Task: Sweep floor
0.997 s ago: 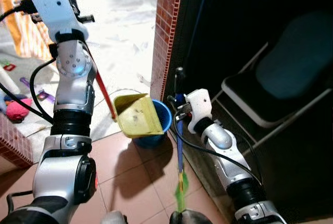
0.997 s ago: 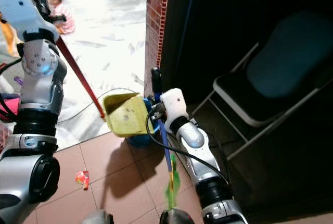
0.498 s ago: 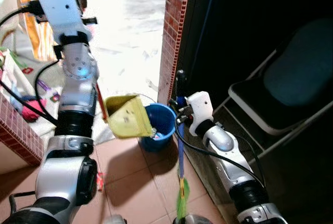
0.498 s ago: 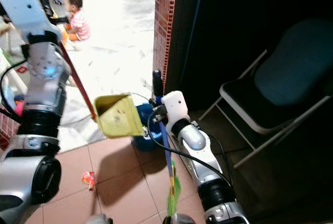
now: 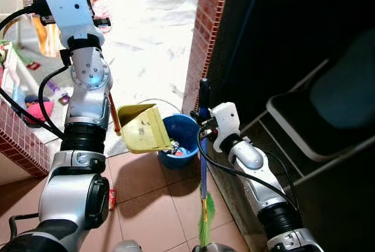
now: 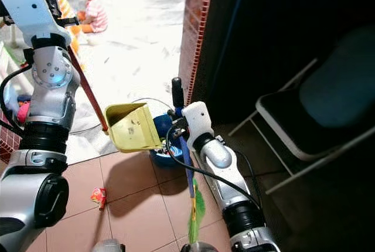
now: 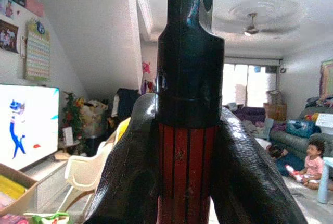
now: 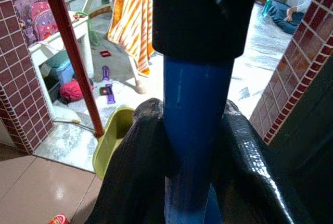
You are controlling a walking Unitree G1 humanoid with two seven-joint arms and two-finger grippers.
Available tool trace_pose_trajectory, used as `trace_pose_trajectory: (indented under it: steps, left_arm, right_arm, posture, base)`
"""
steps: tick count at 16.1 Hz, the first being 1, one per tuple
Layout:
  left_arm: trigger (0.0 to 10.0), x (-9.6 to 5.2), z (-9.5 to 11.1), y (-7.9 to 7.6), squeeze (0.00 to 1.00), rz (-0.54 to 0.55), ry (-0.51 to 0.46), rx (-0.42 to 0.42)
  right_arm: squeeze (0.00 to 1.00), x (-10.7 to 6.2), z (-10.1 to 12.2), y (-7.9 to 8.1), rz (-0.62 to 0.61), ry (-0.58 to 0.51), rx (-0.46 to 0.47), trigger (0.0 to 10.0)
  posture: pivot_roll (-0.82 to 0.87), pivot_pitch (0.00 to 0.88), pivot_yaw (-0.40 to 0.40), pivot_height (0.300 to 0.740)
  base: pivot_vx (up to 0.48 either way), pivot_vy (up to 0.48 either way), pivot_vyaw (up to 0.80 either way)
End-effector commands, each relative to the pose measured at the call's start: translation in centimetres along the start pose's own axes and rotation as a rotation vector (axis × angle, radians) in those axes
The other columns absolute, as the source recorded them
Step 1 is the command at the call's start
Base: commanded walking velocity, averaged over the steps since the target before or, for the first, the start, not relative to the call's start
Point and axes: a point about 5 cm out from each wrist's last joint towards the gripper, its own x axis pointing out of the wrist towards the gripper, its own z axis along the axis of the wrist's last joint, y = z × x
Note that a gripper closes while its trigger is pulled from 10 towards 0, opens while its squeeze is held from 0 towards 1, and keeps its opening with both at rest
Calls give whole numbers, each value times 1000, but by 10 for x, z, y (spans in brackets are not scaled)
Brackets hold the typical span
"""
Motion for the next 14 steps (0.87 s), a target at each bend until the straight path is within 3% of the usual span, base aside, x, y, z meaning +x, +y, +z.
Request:
trace_pose_trajectory:
  steps: [1,9,12,14]
  left_arm:
    - [10000,10,24,-5,0,-2,-111,-34]
    - [10000,8,25,-9,0,-15,-120,-38]
    - [10000,1,28,-23,0,-73,-153,-37]
    - [10000,-18,32,-51,0,-214,-229,-26]
  right_arm:
    - [0,2,12,-2,5,-42,-25,10000]
    - [0,2,12,-2,10,-40,-35,10000]
    - [0,2,12,-3,9,-40,-36,10000]
    - [0,1,12,-3,7,-41,-38,10000]
  posture:
    - [-71,0,-58,740]
    - [-73,0,-61,740]
    - [-78,0,-60,740]
    - [-85,0,-59,740]
  base:
    - [0,0,0]
    - [0,0,0]
    - [0,0,0]
    - [0,0,0]
